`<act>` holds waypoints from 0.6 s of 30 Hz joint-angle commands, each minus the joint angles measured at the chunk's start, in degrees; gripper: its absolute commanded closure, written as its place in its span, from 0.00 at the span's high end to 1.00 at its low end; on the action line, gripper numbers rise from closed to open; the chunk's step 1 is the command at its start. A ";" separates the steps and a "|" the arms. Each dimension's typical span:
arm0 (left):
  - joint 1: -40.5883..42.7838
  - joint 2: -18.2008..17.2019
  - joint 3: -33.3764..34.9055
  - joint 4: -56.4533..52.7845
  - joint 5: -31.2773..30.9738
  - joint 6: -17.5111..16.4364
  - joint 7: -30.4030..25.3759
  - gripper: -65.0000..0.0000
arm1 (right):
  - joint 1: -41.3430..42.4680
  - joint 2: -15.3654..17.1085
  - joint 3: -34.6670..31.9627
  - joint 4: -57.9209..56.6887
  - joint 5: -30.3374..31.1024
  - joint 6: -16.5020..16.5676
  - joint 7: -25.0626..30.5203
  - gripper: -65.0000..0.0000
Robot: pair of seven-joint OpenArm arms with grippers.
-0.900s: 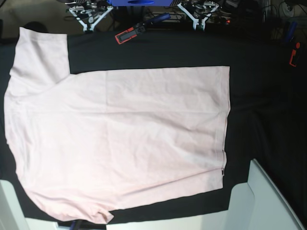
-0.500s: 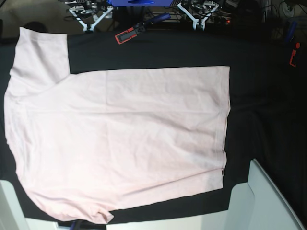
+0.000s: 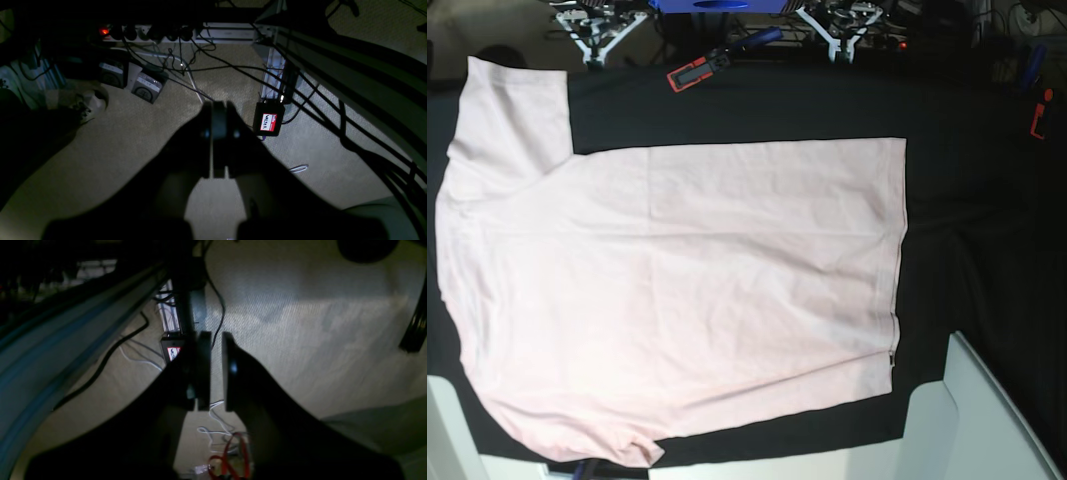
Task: Fold the T-shirt properly
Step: 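Move both grippers down toward the two corners of the pink shirt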
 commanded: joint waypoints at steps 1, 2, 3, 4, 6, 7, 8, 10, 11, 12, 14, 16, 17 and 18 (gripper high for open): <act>0.87 -0.10 -0.12 0.19 -0.12 0.30 -0.20 0.00 | -0.21 0.50 -0.23 -0.13 0.14 0.18 0.20 0.10; 1.23 -0.19 -0.03 0.72 -0.12 0.30 -0.20 0.00 | -0.74 0.76 -0.23 -0.13 0.05 0.27 0.20 0.10; 2.28 -0.46 -0.03 1.24 -0.12 0.30 -0.20 0.00 | -1.62 0.85 -0.23 -0.13 0.05 0.36 0.20 0.10; 3.34 -1.16 -0.03 2.30 -0.12 0.30 -0.20 0.00 | -2.32 0.94 -0.05 -0.04 0.05 0.45 0.20 0.10; 6.24 -1.95 -0.03 6.26 -0.12 0.30 -0.20 0.00 | -4.34 1.73 -0.32 0.31 0.05 0.45 0.20 0.10; 7.73 -2.48 -0.03 8.72 -0.12 0.30 -0.20 0.00 | -5.57 2.26 -0.05 0.49 0.14 0.45 0.37 0.10; 9.58 -3.01 -0.03 11.53 -0.12 0.30 -0.20 0.00 | -6.98 2.70 0.12 1.46 0.23 0.45 0.46 0.10; 13.45 -3.27 -0.03 17.77 -0.12 0.30 -0.20 0.00 | -10.58 3.14 0.12 5.85 0.32 0.45 0.28 0.10; 15.47 -3.89 -0.03 20.67 -0.12 0.30 -0.11 0.00 | -12.61 3.31 0.12 8.75 0.32 0.45 0.20 0.10; 17.23 -4.06 -0.03 23.31 -0.12 0.30 -0.11 0.00 | -14.80 3.67 0.21 11.65 0.32 0.45 0.20 0.10; 19.95 -4.24 -0.12 27.18 -0.12 0.30 -0.11 0.00 | -18.76 3.75 0.65 16.58 0.32 0.36 0.11 0.10; 22.06 -4.32 -0.21 30.61 -0.21 0.30 -0.11 0.00 | -22.28 3.49 3.82 21.24 0.32 0.36 0.02 0.10; 23.20 -4.59 -0.38 32.45 -0.21 0.30 -0.11 0.00 | -24.03 3.40 6.28 23.52 0.32 0.36 -0.51 0.10; 24.26 -5.12 -1.26 34.30 -0.21 0.30 -0.11 0.00 | -25.26 3.31 8.47 26.16 0.32 0.36 -1.39 0.10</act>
